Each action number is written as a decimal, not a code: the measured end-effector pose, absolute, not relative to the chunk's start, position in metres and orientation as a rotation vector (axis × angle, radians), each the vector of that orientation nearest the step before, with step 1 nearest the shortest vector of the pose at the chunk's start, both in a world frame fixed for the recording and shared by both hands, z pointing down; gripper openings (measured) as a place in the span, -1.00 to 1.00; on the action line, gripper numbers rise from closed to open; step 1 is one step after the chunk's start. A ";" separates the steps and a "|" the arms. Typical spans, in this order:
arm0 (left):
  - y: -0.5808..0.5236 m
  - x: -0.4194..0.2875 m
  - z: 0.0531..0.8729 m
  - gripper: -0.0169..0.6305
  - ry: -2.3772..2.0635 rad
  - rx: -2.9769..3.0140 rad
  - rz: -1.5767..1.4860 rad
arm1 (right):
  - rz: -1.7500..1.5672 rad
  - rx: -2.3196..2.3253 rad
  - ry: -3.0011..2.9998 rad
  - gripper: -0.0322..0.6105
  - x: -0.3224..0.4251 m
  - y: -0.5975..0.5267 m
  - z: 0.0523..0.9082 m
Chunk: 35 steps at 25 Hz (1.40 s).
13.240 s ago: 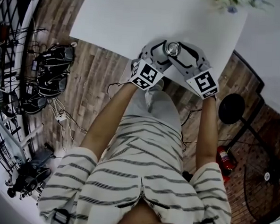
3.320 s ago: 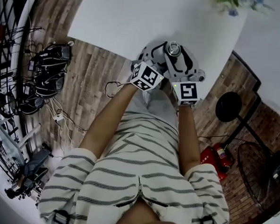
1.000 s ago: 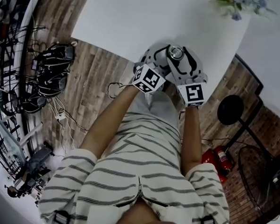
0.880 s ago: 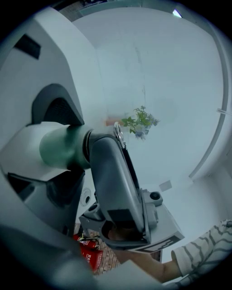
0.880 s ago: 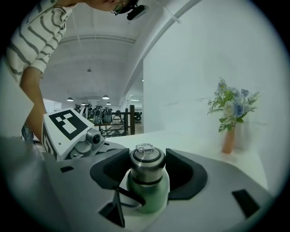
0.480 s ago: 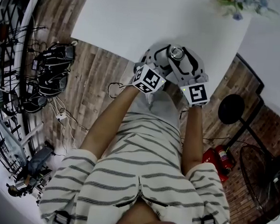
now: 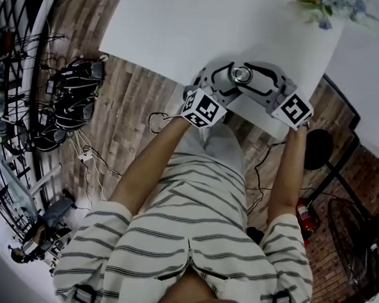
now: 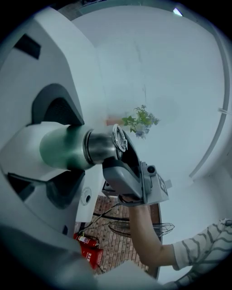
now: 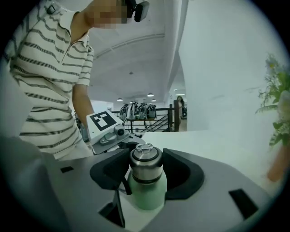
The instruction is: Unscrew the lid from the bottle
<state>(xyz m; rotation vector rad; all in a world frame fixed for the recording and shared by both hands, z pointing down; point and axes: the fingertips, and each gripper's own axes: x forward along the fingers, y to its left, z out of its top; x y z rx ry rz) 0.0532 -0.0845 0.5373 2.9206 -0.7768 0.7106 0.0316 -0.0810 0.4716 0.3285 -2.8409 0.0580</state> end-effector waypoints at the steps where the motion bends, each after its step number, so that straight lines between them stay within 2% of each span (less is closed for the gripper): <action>1: -0.084 0.053 0.537 0.02 -0.774 2.921 0.706 | 0.057 0.286 -2.834 -0.15 0.031 -0.081 0.471; 14: -0.086 0.051 0.535 0.02 -0.753 2.936 0.685 | 0.078 0.135 -2.794 -0.13 0.031 -0.083 0.472; 15: -0.086 0.052 0.535 0.02 -0.754 2.936 0.687 | 0.100 0.165 -2.801 -0.09 0.033 -0.084 0.473; 17: -0.085 0.054 0.535 0.02 -0.757 2.938 0.687 | 0.125 0.245 -2.816 0.20 0.036 -0.084 0.470; 18: -0.085 0.055 0.535 0.02 -0.758 2.939 0.686 | 0.115 0.291 -2.820 0.21 0.038 -0.084 0.469; 23: -0.083 0.051 0.536 0.02 -0.766 2.937 0.686 | 0.025 0.670 -2.784 0.08 0.037 -0.084 0.464; 35: -0.085 0.051 0.539 0.02 -0.785 2.932 0.683 | 0.233 1.266 -2.652 -0.13 0.040 -0.085 0.482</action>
